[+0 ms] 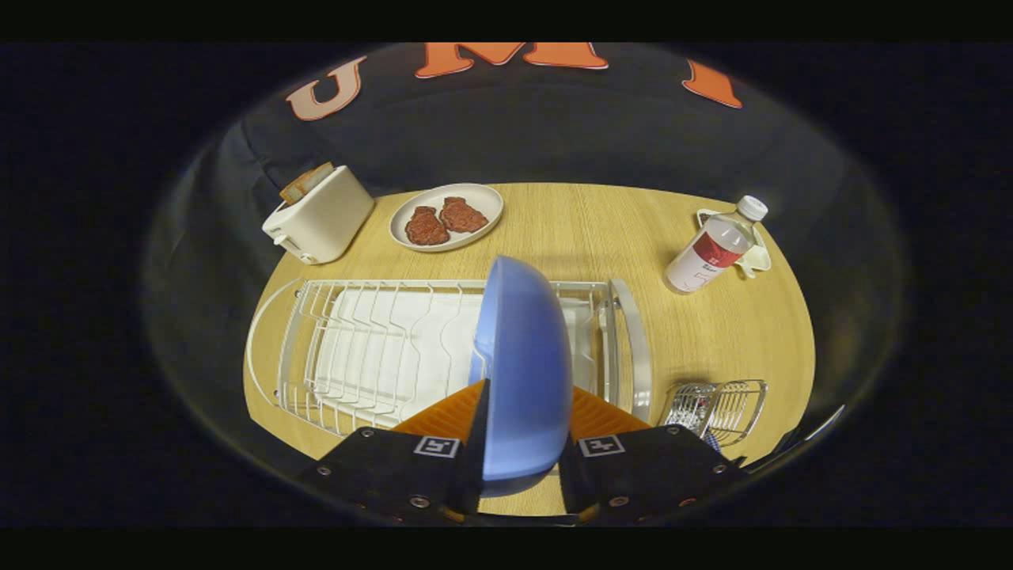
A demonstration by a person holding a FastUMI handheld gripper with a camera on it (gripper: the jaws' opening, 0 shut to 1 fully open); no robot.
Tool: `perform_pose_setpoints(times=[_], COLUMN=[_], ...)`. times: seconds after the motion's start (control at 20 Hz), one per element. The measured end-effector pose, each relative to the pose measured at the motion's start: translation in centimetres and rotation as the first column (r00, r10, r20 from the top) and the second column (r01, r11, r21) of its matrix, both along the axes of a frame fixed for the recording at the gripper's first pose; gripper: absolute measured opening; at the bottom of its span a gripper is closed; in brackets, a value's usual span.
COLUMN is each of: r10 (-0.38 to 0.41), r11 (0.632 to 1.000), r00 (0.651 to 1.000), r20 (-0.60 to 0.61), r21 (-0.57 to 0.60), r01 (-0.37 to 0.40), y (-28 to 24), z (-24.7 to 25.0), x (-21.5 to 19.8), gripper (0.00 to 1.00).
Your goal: Take the plate from the dish rack, then take the spoon from the basket and place it into the plate.
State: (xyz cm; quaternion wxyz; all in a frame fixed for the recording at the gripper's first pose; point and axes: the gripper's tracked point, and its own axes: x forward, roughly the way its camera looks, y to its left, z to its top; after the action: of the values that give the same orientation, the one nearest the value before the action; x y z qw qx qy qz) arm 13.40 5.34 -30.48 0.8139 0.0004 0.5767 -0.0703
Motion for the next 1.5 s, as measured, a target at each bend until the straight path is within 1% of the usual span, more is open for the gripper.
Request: perform_pose_setpoints(times=[0.15,0.25,0.5,0.75,0.9,1.1,1.2,1.3,1.5], r10=[-0.01,-0.013,0.006,0.002,-0.004,0.03,0.043,0.038,0.032], r11=[0.998,0.993,0.966,0.952,0.966,0.973,0.981,0.99,0.997], r00=[1.0,1.0,0.995,0.99,0.987,0.972,0.969,0.968,0.96], r20=[0.0,0.028,0.099,0.142,0.162,0.232,0.242,0.249,0.277], r21=[-0.063,-0.117,-0.259,-0.303,-0.256,-0.231,-0.192,-0.14,-0.083], r01=[0.01,0.016,0.02,0.041,0.046,0.025,0.005,-0.003,-0.01], y=[-0.6,-0.8,-1.5,-2.2,-1.7,-2.0,-2.0,-2.1,-3.2], z=[0.4,1.1,3.8,6.4,7.7,10.0,10.3,10.5,10.5], x=[0.0,0.5,2.2,2.6,2.0,-0.3,-2.8,-4.7,-8.7], gripper=[0.37,0.35,0.3,0.29,0.28,0.28,0.28,0.28,0.28])
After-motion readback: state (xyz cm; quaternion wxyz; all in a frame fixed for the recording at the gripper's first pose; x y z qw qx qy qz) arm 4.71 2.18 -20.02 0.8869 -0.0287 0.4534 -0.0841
